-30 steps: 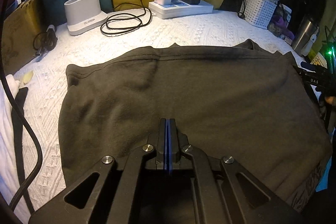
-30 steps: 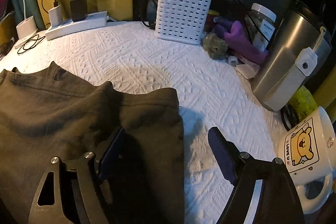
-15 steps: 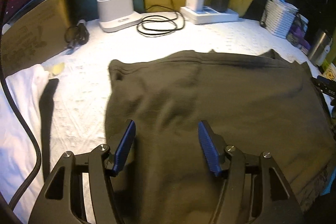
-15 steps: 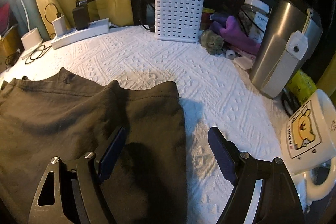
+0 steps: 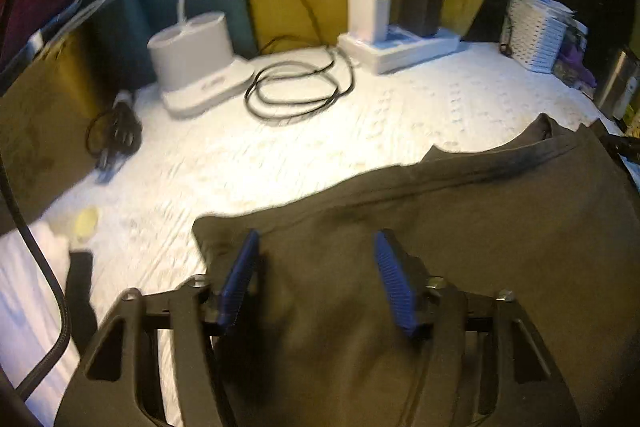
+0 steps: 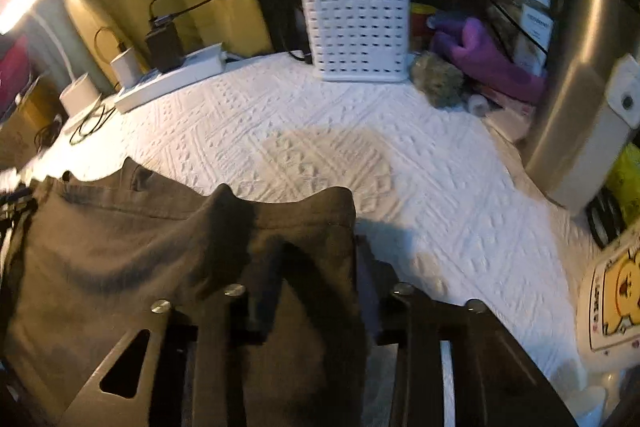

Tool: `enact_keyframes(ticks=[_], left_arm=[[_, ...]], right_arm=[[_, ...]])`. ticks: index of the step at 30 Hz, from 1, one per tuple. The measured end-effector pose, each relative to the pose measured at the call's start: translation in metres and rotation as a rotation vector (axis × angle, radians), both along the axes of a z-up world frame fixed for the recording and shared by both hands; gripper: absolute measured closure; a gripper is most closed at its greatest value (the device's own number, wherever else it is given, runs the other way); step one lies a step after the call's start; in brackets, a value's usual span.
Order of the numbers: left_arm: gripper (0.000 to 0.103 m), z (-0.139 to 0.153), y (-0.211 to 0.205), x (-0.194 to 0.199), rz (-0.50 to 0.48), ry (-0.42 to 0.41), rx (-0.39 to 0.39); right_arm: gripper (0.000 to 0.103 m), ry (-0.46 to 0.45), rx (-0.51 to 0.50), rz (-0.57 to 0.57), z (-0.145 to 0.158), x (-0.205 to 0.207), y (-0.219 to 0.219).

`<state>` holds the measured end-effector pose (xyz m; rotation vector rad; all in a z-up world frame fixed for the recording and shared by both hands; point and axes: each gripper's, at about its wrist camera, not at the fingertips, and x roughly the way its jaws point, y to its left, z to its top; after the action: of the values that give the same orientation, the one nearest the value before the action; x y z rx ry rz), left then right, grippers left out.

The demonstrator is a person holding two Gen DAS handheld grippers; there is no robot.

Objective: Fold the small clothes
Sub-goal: 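Move both open grippers back over the flattened shirt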

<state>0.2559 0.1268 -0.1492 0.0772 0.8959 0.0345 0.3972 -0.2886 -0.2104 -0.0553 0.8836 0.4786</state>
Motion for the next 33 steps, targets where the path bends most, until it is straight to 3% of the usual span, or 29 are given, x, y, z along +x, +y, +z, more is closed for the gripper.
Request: enact_keyframes(ticks=[1, 11, 12, 14, 15, 16, 17, 18, 24, 33], left_arm=[[0.093, -0.004, -0.001, 0.003, -0.002, 0.021, -0.001], [0.095, 0.006, 0.0, -0.004, 0.039, -0.015, -0.028], [0.094, 0.01, 0.0, -0.008, 0.044, -0.024, -0.031], [0.076, 0.016, -0.003, -0.017, 0.042, -0.045, -0.032], [0.055, 0.02, -0.006, -0.024, 0.035, -0.06, -0.041], [0.047, 0.024, -0.008, -0.03, 0.029, -0.075, -0.05], [0.047, 0.027, -0.011, -0.034, 0.022, -0.085, -0.056], [0.047, 0.031, -0.015, -0.041, 0.01, -0.092, -0.06], [0.047, 0.046, -0.039, -0.075, -0.05, -0.125, -0.098], [0.047, 0.047, -0.065, -0.124, -0.103, -0.141, -0.157]], right_arm=[[0.087, -0.005, -0.003, -0.002, 0.0, 0.001, 0.001], [0.087, -0.037, -0.101, -0.041, 0.013, -0.011, 0.004], [0.087, -0.043, -0.106, -0.045, 0.016, -0.018, 0.001], [0.086, -0.056, -0.11, -0.052, 0.021, -0.032, -0.005], [0.083, -0.061, -0.112, -0.053, 0.023, -0.04, -0.007], [0.061, -0.069, -0.118, -0.06, 0.026, -0.049, -0.011], [0.026, -0.077, -0.121, -0.069, 0.028, -0.058, -0.014], [0.015, -0.09, -0.117, -0.081, 0.031, -0.07, -0.019], [0.014, -0.09, -0.075, -0.153, 0.035, -0.13, -0.05], [0.014, -0.062, -0.022, -0.226, 0.027, -0.213, -0.087]])
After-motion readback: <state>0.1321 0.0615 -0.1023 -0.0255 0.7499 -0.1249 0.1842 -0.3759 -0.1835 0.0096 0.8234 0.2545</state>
